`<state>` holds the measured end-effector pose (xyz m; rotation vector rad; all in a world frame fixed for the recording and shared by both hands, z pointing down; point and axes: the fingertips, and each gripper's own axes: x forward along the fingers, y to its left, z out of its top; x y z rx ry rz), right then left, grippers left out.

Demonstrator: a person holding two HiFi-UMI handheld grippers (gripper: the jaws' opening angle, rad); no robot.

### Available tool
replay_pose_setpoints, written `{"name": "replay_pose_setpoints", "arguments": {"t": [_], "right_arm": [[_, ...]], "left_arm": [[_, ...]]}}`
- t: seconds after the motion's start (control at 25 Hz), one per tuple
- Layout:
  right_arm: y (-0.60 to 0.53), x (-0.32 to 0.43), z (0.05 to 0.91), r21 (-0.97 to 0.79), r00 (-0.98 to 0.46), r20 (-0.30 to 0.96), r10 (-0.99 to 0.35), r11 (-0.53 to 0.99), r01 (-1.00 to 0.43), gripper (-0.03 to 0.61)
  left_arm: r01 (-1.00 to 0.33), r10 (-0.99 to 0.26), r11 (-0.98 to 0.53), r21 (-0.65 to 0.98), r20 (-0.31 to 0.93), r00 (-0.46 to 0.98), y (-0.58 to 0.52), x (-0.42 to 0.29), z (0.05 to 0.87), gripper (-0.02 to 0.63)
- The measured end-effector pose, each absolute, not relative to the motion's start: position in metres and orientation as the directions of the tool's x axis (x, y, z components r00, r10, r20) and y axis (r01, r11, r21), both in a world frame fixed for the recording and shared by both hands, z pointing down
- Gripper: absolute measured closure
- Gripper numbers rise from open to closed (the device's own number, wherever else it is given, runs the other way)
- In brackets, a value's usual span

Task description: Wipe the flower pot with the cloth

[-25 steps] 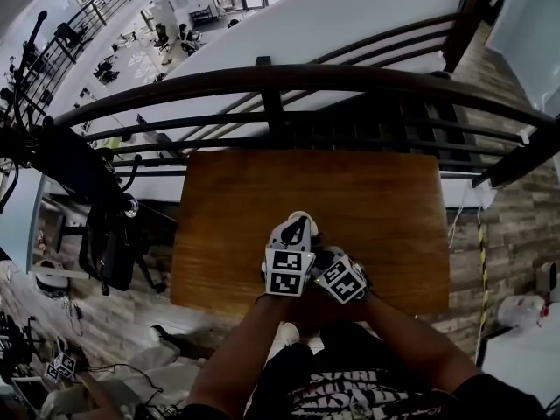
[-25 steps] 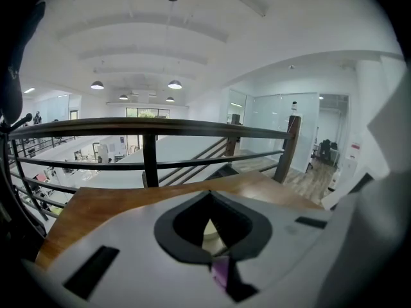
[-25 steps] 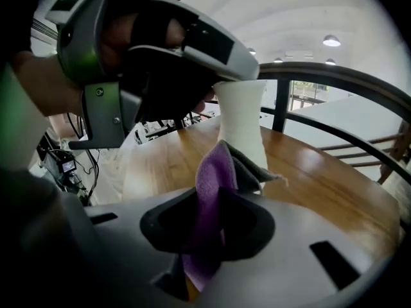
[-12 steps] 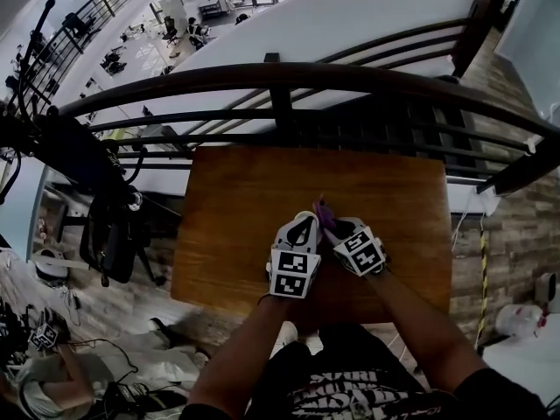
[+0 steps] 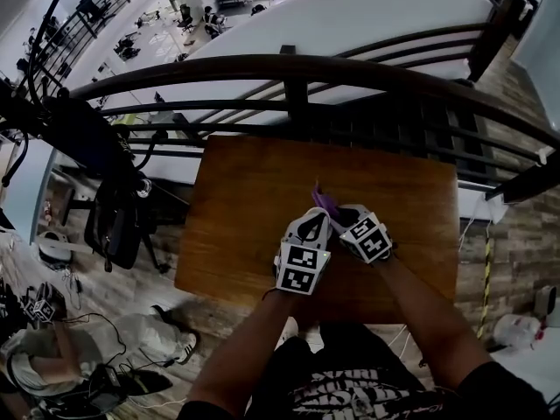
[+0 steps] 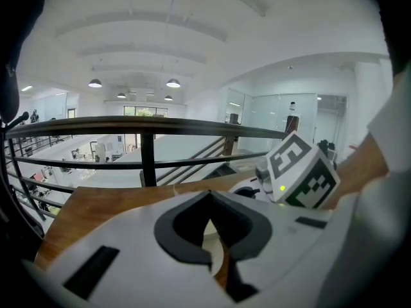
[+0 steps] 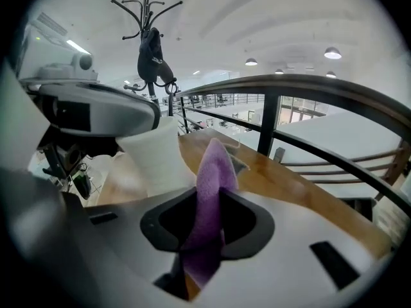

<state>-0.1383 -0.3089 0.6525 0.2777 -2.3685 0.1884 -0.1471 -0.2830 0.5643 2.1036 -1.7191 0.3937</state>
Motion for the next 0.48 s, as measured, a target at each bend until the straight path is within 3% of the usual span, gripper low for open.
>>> {"name": "replay_pose_setpoints", "arguments": {"t": [0.48], "right_arm": [[-0.221,-0.11,0.683,-0.137,-0.694,0.717,-0.062,0.964,-0.227,0.499]], "left_arm": [[-0.976,-0.867,-0.175,0.13,0.449,0.215,-0.281,-0.147,0.565,0.615]]}}
